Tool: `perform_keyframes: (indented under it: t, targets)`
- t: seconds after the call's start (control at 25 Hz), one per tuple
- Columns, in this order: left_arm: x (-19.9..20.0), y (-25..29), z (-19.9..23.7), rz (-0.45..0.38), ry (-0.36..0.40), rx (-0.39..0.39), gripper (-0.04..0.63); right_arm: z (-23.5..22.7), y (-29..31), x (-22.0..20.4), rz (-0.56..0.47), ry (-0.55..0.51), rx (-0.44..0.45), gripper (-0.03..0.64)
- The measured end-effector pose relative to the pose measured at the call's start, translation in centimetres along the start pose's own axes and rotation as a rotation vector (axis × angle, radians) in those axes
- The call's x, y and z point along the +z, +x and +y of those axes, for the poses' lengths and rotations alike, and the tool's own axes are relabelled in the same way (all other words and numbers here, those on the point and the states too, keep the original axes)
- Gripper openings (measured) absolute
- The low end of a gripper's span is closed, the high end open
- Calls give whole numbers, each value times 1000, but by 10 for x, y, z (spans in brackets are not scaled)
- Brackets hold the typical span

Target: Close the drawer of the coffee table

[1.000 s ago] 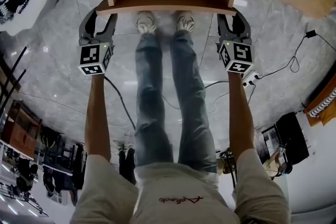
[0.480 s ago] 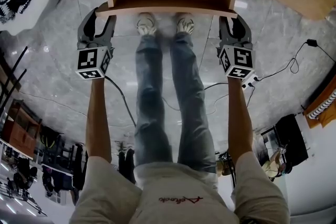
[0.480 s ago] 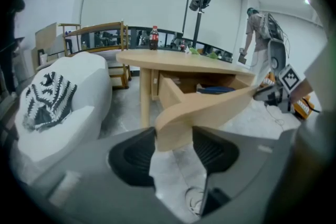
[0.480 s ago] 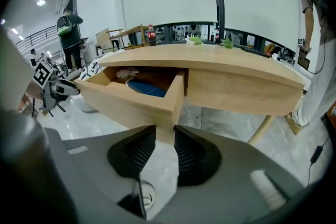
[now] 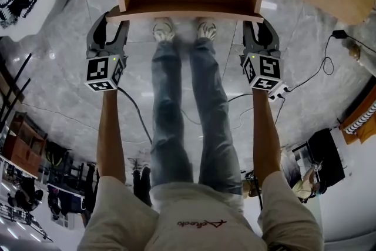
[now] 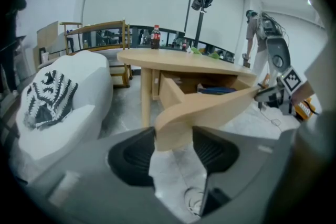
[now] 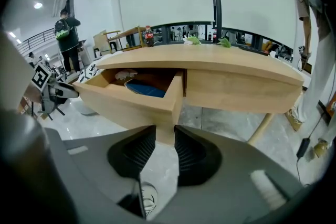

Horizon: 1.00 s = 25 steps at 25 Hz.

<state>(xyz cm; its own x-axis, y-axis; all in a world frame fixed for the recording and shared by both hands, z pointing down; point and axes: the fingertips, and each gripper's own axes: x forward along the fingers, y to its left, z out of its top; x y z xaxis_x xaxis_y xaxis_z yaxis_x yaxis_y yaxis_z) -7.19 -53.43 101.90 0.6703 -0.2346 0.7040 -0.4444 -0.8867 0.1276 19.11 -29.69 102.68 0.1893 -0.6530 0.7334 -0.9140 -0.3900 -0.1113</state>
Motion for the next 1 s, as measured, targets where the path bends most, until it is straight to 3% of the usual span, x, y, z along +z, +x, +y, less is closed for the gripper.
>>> perform_keyframes:
  t: [0.84,1.0]
  targets:
    - [80,71,45,-95,-11,57,218,-33,68,79,-144,63,-55,121]
    - [90,78,49,-100,-8,64,216,-36,71,84,-181,120,-76,111]
